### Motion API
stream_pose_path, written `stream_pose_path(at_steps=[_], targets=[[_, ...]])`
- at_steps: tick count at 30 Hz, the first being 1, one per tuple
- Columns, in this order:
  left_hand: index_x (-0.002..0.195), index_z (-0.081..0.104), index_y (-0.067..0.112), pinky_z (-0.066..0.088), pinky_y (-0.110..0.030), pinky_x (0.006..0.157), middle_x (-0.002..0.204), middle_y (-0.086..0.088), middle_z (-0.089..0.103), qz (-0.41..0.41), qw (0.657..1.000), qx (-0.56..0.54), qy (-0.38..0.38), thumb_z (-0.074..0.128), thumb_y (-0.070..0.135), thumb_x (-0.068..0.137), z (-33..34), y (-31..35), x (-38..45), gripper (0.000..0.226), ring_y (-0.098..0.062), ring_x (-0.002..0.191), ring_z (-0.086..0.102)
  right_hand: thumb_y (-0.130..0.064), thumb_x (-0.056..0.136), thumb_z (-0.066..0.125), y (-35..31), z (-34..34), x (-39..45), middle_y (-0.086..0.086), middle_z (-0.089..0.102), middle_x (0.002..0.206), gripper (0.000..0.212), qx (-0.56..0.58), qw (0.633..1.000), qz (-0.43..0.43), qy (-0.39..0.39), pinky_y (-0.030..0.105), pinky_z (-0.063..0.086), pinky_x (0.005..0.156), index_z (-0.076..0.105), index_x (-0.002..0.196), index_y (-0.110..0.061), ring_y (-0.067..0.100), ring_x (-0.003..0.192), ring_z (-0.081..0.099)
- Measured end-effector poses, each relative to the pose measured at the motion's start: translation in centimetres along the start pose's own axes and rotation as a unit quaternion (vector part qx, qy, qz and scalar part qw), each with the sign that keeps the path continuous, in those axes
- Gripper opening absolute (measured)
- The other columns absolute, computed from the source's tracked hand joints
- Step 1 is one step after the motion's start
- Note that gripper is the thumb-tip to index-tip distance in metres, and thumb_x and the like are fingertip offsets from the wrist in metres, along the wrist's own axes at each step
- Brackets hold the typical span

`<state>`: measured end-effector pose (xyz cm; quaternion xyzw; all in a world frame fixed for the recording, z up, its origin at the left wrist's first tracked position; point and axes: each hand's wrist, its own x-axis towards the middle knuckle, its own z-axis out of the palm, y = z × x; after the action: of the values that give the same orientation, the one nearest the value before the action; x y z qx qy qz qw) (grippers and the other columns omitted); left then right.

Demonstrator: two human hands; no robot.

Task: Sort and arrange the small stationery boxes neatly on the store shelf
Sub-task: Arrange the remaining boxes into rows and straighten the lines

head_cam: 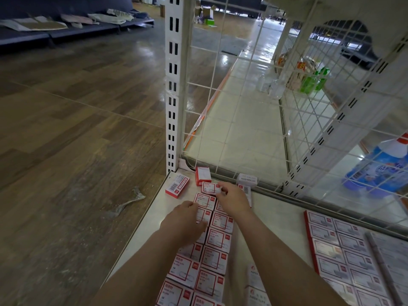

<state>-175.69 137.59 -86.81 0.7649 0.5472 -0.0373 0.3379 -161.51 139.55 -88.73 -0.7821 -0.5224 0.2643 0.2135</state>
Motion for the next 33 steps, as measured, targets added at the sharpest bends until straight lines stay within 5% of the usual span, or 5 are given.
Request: stream_pose_path(at_steps=[12,33], targets=[[0.148,0.019,0.024,0.038,-0.037,0.105,0.153,0.002,0.022,-0.003,1.0,-0.01,-0.018,0.048,0.041,0.094,-0.21,-0.19,0.0,0.064,-0.02,0.138,0.029,-0.019,0.09,0.056,-0.19,1.04,0.87,0.005,0.063,0.108,0.029,0.028,0.996,0.079,0.031,0.036,0.053,0.084,0.051,0.118,-0.017,0.02,0.096,0.062],[0.149,0.018,0.023,0.039,-0.036,0.106,0.153,0.002,0.022,0.0,1.0,-0.015,-0.019,0.046,0.038,0.095,-0.19,-0.22,-0.22,0.062,-0.019,0.137,0.03,-0.021,0.095,0.045,-0.62,0.68,0.78,0.004,0.061,0.117,0.033,-0.014,1.0,0.019,-0.015,0.037,0.05,0.089,0.05,0.128,-0.021,0.019,0.102,0.06]])
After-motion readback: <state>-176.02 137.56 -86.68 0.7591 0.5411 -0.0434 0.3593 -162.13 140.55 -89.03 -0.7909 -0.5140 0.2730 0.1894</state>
